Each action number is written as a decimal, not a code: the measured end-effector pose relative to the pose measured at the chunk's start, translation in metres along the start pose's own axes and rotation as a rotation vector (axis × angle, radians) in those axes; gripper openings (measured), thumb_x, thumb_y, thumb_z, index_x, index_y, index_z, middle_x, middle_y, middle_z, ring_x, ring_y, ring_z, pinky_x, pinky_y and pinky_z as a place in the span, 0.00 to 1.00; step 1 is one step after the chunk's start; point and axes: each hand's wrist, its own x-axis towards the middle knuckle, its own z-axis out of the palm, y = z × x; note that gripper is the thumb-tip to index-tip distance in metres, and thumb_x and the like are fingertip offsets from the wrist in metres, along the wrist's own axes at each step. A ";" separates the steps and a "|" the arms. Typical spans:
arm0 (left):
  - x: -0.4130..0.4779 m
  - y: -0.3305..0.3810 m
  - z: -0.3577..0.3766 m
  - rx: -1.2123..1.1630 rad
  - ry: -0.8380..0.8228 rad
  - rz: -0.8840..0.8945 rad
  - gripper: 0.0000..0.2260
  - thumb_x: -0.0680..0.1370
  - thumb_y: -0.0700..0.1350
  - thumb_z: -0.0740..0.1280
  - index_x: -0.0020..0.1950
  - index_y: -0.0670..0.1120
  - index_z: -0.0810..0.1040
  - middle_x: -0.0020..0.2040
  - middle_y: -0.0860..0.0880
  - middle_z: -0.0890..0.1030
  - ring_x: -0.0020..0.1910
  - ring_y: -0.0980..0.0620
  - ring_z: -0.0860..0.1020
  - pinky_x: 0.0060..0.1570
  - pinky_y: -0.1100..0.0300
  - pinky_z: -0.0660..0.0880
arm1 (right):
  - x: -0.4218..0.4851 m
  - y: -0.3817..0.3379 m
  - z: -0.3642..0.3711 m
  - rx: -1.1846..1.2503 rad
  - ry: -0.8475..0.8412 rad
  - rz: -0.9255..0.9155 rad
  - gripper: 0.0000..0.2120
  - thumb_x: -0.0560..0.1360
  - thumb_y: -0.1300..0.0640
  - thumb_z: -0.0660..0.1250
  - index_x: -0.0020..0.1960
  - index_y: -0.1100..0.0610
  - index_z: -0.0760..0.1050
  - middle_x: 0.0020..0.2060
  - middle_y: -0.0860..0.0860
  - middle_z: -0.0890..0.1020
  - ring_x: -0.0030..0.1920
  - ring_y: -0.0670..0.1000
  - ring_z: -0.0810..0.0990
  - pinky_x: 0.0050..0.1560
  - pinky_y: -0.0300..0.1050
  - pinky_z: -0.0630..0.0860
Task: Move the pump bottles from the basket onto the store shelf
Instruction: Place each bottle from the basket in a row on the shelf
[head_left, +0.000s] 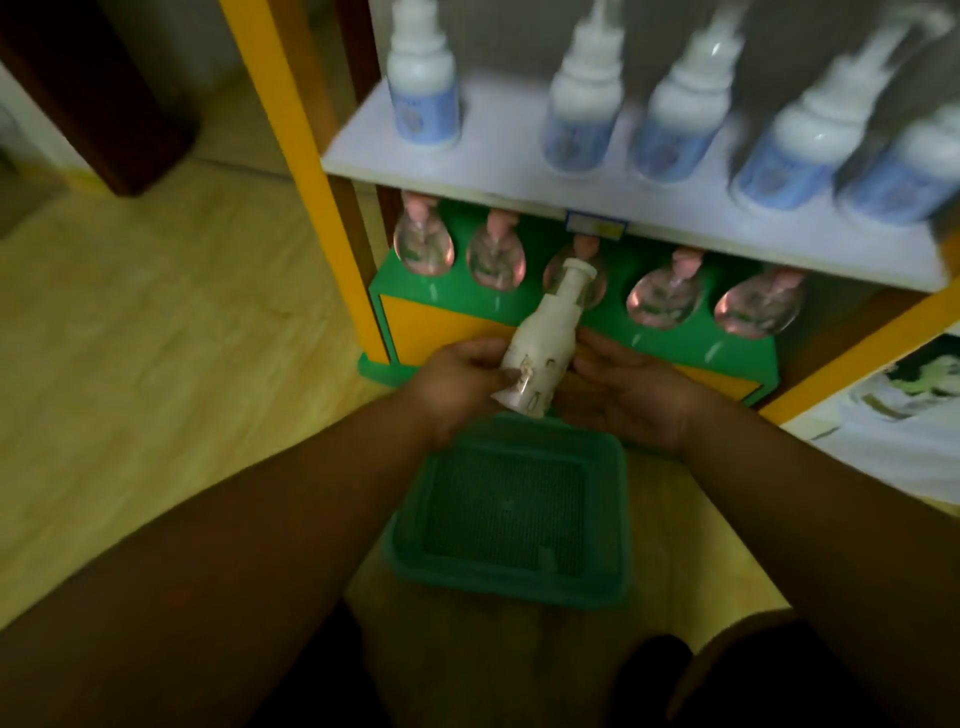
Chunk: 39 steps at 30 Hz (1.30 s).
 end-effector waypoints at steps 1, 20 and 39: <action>-0.007 0.015 0.000 -0.037 -0.014 0.022 0.18 0.77 0.33 0.68 0.68 0.38 0.76 0.61 0.40 0.82 0.58 0.42 0.82 0.59 0.44 0.78 | -0.009 -0.012 0.007 0.035 -0.041 -0.052 0.25 0.79 0.61 0.63 0.73 0.43 0.70 0.68 0.55 0.79 0.63 0.62 0.80 0.68 0.65 0.71; -0.074 0.200 0.052 -0.306 -0.399 0.365 0.20 0.78 0.42 0.69 0.69 0.41 0.74 0.63 0.39 0.81 0.63 0.43 0.79 0.63 0.51 0.76 | -0.122 -0.184 0.064 -0.386 0.153 -0.669 0.21 0.77 0.50 0.68 0.69 0.40 0.73 0.57 0.47 0.85 0.58 0.51 0.84 0.50 0.45 0.80; -0.051 0.281 0.187 0.223 -0.352 0.573 0.22 0.76 0.47 0.73 0.67 0.50 0.72 0.58 0.53 0.84 0.53 0.57 0.83 0.41 0.66 0.79 | -0.191 -0.234 -0.015 -0.346 0.396 -0.941 0.26 0.77 0.56 0.71 0.73 0.44 0.69 0.62 0.44 0.83 0.61 0.46 0.83 0.56 0.45 0.82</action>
